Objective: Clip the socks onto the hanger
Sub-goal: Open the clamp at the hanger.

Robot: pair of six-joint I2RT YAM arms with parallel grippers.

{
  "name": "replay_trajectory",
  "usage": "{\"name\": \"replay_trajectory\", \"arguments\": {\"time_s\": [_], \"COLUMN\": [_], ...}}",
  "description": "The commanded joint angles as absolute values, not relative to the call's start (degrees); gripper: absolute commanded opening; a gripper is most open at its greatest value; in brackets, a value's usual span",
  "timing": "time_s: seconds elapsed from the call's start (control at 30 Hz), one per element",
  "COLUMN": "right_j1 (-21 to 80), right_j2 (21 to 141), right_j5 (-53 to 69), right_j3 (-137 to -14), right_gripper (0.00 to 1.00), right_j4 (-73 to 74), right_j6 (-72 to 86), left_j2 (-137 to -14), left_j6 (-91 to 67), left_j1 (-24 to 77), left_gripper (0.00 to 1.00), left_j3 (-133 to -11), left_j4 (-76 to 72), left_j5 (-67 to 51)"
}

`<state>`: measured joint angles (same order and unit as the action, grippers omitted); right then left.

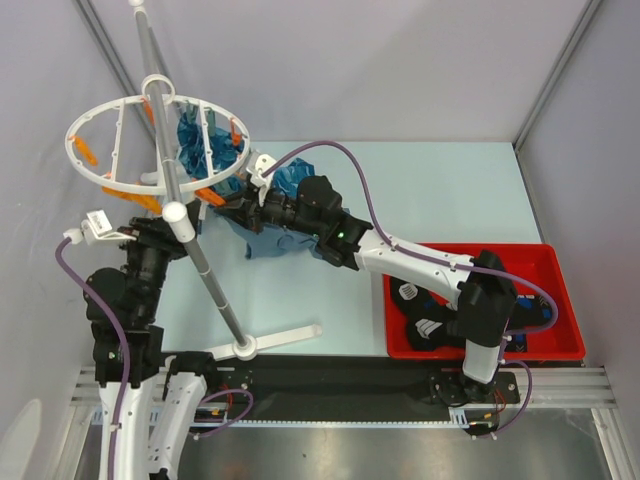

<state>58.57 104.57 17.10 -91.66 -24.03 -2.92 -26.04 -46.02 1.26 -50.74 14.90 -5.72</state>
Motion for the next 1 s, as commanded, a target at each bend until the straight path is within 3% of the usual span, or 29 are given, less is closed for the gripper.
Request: {"name": "replay_trajectory", "arguments": {"time_s": [0.0, 0.2, 0.53, 0.97], "right_j1": [58.45, 57.75, 57.74, 57.92], "right_j2": [103.27, 103.27, 103.09, 102.83], "right_j5": [14.06, 15.82, 16.26, 16.44], "right_j3": [-93.87, -93.96, -93.87, -93.78], "right_gripper": [0.0, 0.0, 0.0, 0.0], "right_j4": [-25.75, -26.37, -26.19, -26.1], "right_j6": [-0.62, 1.32, 1.23, 1.05], "left_j2": [-24.17, -27.85, -33.39, -37.0], "left_j6": [-44.91, -45.09, -44.3, -46.67], "left_j1": [1.41, 1.41, 1.58, 2.11], "left_gripper": [0.5, 0.57, 0.54, 0.39], "left_j3": [-52.03, -53.17, -55.72, -56.6], "left_j4": [11.08, 11.5, 13.27, 11.78], "left_j5": [-3.17, -6.41, -8.35, -10.81]}}
